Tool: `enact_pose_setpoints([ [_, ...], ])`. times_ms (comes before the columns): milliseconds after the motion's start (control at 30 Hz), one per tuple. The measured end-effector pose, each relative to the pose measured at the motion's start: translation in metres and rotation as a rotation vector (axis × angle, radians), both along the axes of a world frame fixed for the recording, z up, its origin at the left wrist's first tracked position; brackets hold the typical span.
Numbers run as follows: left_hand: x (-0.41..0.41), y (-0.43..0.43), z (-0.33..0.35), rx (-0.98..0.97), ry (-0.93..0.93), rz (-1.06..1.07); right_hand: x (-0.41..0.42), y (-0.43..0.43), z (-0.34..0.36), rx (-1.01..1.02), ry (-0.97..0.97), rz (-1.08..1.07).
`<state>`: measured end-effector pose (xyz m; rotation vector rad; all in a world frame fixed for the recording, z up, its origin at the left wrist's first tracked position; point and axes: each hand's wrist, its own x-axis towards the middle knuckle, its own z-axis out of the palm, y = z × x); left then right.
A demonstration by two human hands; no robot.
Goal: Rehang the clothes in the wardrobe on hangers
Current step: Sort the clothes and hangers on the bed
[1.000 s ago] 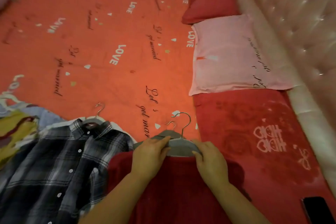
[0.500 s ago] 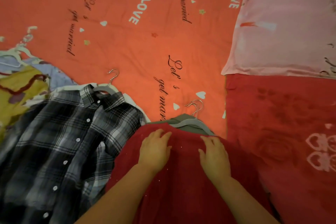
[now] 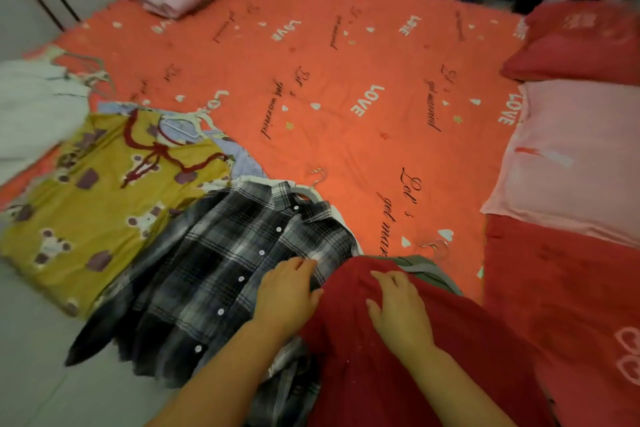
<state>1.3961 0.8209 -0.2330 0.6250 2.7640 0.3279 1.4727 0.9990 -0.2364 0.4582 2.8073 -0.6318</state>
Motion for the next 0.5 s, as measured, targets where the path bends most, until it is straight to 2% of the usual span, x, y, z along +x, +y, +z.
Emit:
enact_pose_setpoints([
  [367, 0.029, -0.310, 0.088, 0.055, 0.144, 0.333, -0.030, -0.264, 0.079, 0.083, 0.089, 0.368],
  [500, 0.043, -0.418, 0.106, -0.002, 0.179, 0.483, -0.046, -0.368, 0.090, 0.072, 0.105, 0.500],
])
